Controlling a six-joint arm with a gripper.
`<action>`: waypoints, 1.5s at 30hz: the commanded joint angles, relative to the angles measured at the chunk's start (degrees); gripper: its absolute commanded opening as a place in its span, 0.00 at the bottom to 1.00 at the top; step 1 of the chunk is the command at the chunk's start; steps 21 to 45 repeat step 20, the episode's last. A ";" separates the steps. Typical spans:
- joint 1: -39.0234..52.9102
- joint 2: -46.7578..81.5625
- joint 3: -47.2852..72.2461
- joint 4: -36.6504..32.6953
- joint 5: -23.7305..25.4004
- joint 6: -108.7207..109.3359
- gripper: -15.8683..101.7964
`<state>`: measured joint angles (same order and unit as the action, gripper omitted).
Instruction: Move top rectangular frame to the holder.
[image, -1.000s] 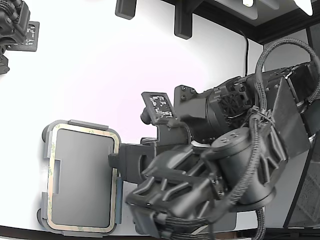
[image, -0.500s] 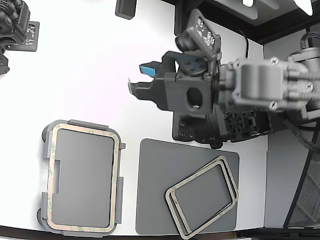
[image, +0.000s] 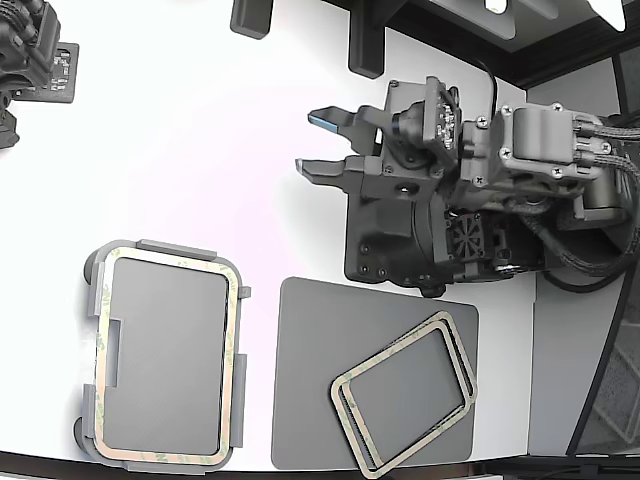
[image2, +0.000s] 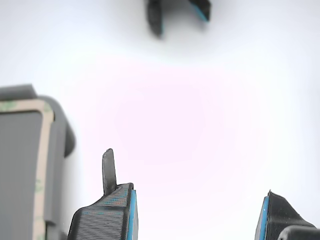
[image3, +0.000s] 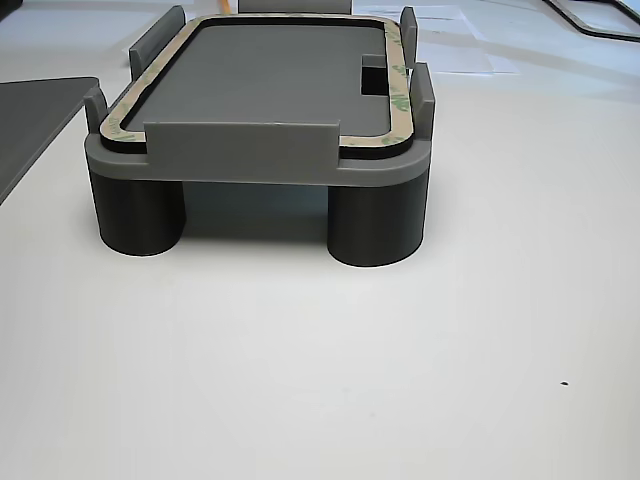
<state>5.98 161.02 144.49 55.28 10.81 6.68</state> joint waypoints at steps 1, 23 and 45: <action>-0.97 6.15 5.01 0.09 0.44 0.44 0.98; -1.23 8.26 6.59 1.05 5.27 3.96 0.98; -1.23 8.26 6.59 1.05 5.27 3.96 0.98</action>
